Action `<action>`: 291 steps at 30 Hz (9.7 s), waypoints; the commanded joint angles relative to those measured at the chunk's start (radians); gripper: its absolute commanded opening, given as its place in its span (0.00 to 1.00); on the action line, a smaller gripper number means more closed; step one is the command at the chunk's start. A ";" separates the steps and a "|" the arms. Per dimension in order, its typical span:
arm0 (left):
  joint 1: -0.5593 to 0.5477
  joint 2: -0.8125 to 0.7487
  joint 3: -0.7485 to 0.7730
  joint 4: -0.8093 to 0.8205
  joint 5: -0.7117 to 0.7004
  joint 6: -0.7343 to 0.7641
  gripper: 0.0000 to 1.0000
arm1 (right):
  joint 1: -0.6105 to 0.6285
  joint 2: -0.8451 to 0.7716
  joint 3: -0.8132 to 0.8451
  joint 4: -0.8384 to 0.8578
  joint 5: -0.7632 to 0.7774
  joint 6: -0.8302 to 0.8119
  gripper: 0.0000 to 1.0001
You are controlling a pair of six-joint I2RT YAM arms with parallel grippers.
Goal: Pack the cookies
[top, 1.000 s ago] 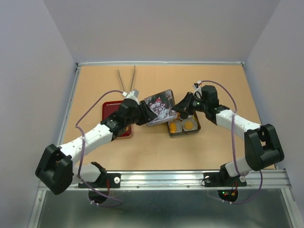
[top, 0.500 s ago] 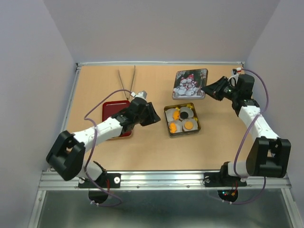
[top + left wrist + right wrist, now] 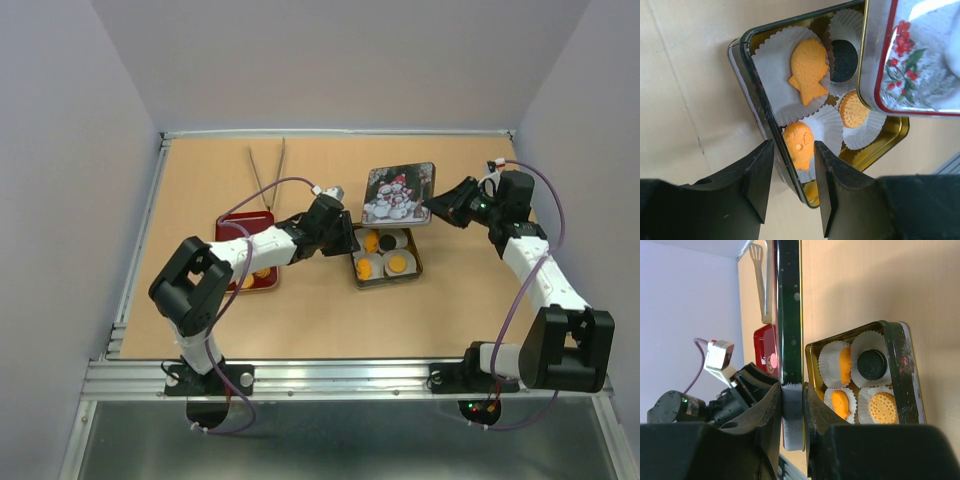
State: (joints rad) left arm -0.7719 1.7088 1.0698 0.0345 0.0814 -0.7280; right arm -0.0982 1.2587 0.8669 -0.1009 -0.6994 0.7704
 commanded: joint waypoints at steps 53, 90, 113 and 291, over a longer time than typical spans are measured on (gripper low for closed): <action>0.069 -0.116 0.229 -0.498 -0.351 0.095 0.58 | 0.097 0.082 -0.488 0.834 -0.226 0.475 0.00; 0.181 -0.169 -0.110 -0.193 -0.141 0.062 0.52 | 0.169 0.304 -0.608 1.029 -0.158 0.377 0.01; 0.171 -0.124 -0.149 -0.101 -0.059 0.039 0.51 | 0.181 0.458 -0.641 1.187 -0.114 0.377 0.35; 0.054 -0.031 -0.114 -0.016 0.000 0.027 0.46 | 0.410 0.390 0.345 -0.189 0.434 -0.309 1.00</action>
State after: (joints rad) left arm -0.7116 1.6936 0.9321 0.0025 0.0719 -0.6975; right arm 0.3149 1.7061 1.1450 -0.2813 -0.2775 0.4812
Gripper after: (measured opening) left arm 0.458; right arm 1.001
